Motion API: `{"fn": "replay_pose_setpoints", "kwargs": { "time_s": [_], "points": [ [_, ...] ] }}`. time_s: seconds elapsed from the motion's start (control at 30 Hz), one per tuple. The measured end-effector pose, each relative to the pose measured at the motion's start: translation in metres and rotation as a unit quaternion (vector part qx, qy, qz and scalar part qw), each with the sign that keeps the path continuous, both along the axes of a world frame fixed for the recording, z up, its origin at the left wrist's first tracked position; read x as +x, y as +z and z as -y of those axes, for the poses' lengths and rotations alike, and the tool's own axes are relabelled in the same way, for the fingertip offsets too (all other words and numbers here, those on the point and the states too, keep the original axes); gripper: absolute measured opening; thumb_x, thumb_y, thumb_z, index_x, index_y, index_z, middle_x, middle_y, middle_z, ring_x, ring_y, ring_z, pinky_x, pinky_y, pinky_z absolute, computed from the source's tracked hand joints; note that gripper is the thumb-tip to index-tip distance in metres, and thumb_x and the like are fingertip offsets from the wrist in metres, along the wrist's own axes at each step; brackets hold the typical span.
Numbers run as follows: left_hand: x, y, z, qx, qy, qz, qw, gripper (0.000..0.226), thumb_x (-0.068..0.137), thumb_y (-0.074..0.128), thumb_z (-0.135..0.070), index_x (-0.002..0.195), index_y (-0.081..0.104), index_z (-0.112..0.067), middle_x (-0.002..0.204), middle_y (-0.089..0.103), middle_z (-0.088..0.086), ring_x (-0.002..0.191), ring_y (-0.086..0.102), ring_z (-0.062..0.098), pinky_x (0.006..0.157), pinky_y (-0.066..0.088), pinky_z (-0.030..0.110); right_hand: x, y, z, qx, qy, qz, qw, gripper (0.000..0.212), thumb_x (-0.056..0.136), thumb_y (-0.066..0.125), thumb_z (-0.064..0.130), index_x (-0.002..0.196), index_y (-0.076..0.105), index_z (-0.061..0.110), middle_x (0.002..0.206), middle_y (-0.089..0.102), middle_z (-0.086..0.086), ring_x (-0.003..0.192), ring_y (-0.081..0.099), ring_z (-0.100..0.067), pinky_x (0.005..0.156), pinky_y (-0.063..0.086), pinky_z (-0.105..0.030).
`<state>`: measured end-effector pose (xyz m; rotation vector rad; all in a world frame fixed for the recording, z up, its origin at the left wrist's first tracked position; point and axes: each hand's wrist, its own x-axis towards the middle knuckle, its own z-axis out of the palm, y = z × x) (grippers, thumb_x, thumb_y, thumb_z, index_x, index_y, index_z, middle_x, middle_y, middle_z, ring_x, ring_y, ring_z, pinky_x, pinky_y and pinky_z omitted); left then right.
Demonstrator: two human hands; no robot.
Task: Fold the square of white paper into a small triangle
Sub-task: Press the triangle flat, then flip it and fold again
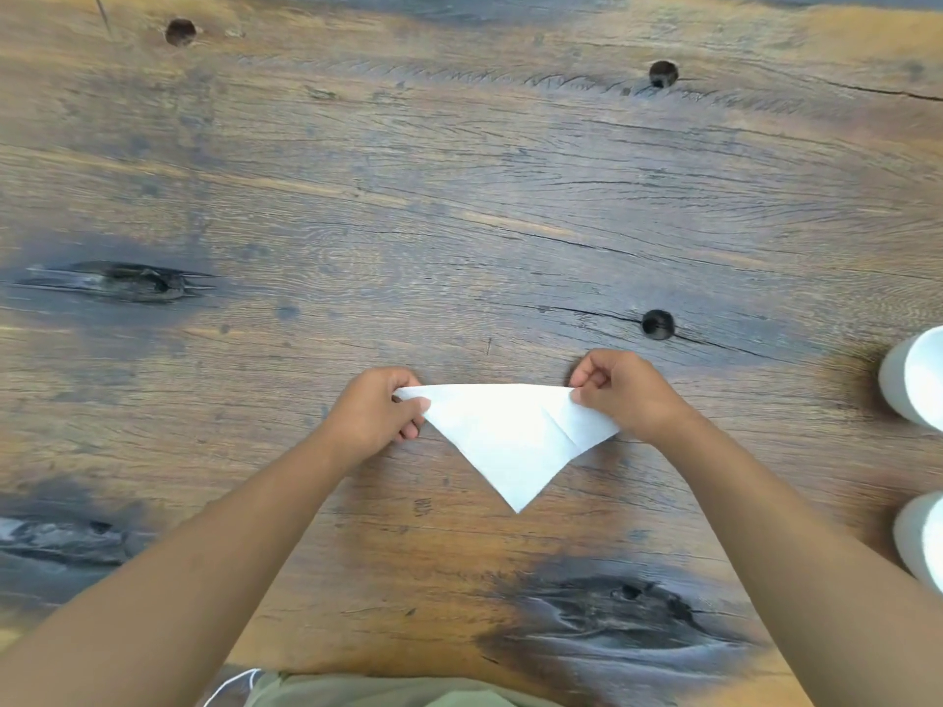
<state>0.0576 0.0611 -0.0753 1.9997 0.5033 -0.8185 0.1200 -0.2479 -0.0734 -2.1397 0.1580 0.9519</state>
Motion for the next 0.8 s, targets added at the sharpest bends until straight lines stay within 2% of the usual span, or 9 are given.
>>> {"fn": "replay_pose_setpoints", "kwargs": {
  "time_s": [0.1,0.2,0.3,0.37,0.5,0.57,0.67,0.73,0.8],
  "points": [
    [-0.001,0.002,0.002,0.049,0.004,0.033,0.998,0.017,0.094,0.062,-0.016,0.079,0.066,-0.024,0.067,0.071,-0.001,0.055,0.065,0.01,0.056,0.051,0.027,-0.004,-0.001,-0.004,-0.045,-0.025,0.073,0.996,0.019,0.084,0.068,0.008,0.084,0.064,0.026,0.068,0.06,0.011,0.066,0.056,-0.008,0.06,0.041,-0.026],
    [0.001,0.007,0.008,0.12,-0.041,0.064,0.99,0.015,0.093,0.062,-0.019,0.078,0.062,-0.023,0.067,0.067,-0.003,0.063,0.064,0.019,0.057,0.048,0.03,-0.01,-0.001,-0.008,-0.08,0.008,0.137,0.987,0.019,0.083,0.069,0.009,0.09,0.062,0.026,0.075,0.061,0.011,0.079,0.06,-0.013,0.066,0.042,-0.029],
    [0.001,0.011,0.015,0.195,-0.07,0.091,0.974,0.007,0.092,0.062,-0.023,0.085,0.061,-0.02,0.07,0.064,-0.002,0.07,0.058,0.023,0.054,0.038,0.03,-0.015,-0.003,-0.01,-0.114,0.032,0.173,0.978,0.02,0.082,0.068,0.008,0.092,0.061,0.023,0.084,0.06,0.007,0.084,0.058,-0.018,0.067,0.038,-0.03],
    [0.0,0.011,0.018,0.226,-0.074,0.096,0.966,0.009,0.093,0.06,-0.024,0.092,0.061,-0.015,0.075,0.066,0.004,0.073,0.058,0.026,0.057,0.041,0.033,-0.016,-0.003,-0.012,-0.127,0.032,0.188,0.973,0.018,0.083,0.067,0.008,0.093,0.06,0.021,0.088,0.059,0.006,0.085,0.057,-0.02,0.066,0.037,-0.03],
    [-0.001,0.014,0.021,0.252,-0.048,0.085,0.963,0.022,0.092,0.063,-0.028,0.102,0.05,-0.014,0.088,0.065,0.005,0.079,0.059,0.027,0.062,0.046,0.039,-0.018,-0.001,-0.014,-0.163,0.05,0.197,0.966,0.017,0.087,0.065,0.014,0.102,0.058,0.019,0.1,0.059,0.001,0.09,0.057,-0.024,0.071,0.046,-0.036],
    [-0.003,0.016,0.023,0.273,-0.035,0.103,0.956,0.033,0.091,0.067,-0.031,0.11,0.045,-0.014,0.104,0.06,0.006,0.085,0.057,0.028,0.066,0.044,0.038,-0.019,0.001,-0.012,-0.177,0.009,0.197,0.964,0.02,0.087,0.067,0.02,0.105,0.058,0.018,0.102,0.058,0.001,0.089,0.057,-0.023,0.07,0.045,-0.035],
    [-0.006,0.019,0.037,0.269,-0.058,0.163,0.947,0.035,0.091,0.066,-0.03,0.115,0.047,-0.014,0.116,0.052,0.008,0.1,0.057,0.031,0.074,0.044,0.039,-0.019,0.003,-0.002,-0.167,-0.102,0.165,0.967,0.018,0.087,0.069,0.025,0.102,0.059,0.02,0.094,0.059,0.003,0.086,0.056,-0.019,0.071,0.042,-0.032],
    [-0.012,0.018,0.053,0.242,-0.132,0.209,0.938,0.037,0.091,0.066,-0.03,0.121,0.052,-0.013,0.119,0.05,0.009,0.106,0.054,0.03,0.084,0.047,0.042,-0.02,0.003,0.006,-0.138,-0.165,0.122,0.969,0.014,0.087,0.069,0.023,0.098,0.061,0.02,0.084,0.062,0.006,0.084,0.059,-0.018,0.069,0.04,-0.029],
    [-0.02,0.014,0.069,0.236,-0.234,0.245,0.911,0.045,0.09,0.067,-0.032,0.127,0.054,-0.011,0.127,0.051,0.013,0.115,0.051,0.032,0.096,0.045,0.046,-0.024,0.002,0.013,-0.114,-0.196,0.096,0.969,0.01,0.087,0.069,0.02,0.094,0.062,0.021,0.08,0.061,0.01,0.08,0.061,-0.016,0.062,0.039,-0.026]
  ]
}}
